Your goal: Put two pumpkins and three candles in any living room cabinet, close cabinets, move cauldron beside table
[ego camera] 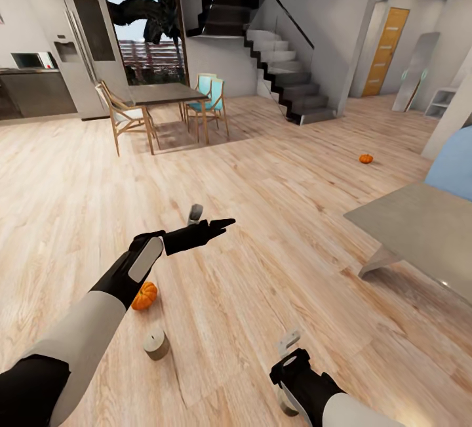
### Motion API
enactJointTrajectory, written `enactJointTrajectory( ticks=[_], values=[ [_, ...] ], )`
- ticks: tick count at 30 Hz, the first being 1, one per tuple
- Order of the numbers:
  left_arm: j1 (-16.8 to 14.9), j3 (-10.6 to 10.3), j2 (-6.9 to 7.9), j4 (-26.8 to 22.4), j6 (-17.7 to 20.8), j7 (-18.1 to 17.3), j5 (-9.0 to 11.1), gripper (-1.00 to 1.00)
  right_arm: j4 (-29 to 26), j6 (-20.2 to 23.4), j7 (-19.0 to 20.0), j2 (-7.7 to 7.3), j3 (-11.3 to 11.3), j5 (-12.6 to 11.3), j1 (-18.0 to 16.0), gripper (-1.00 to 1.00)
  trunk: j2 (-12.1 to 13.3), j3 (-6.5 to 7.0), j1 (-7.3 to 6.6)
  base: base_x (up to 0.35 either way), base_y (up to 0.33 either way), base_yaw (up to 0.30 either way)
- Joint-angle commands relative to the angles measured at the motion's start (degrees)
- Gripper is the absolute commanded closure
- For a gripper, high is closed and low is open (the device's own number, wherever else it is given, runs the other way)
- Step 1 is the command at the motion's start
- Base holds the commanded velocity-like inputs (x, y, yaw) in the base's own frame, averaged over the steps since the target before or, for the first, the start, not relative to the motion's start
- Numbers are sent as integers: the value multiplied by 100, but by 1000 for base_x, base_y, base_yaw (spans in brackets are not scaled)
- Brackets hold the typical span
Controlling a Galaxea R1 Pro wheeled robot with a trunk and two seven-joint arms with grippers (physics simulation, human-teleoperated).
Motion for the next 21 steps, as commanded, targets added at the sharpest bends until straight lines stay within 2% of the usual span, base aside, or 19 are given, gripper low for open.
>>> enactJointTrajectory(
  ticks=[1,12,21],
  values=[
    [2,0,-5,3,1,0,2,-100,0,0,0,6,0,2,0,-100,-42,-18,23,0,0,0],
    [0,0,2,-2,1,0,2,-100,-5,0,3,16,9,8,0,-100,-483,-216,264,0,0,0],
    [-1,0,5,13,1,0,2,-100,0,0,187,-5,9,15,0,-100,-844,-377,462,0,0,0]
  ],
)
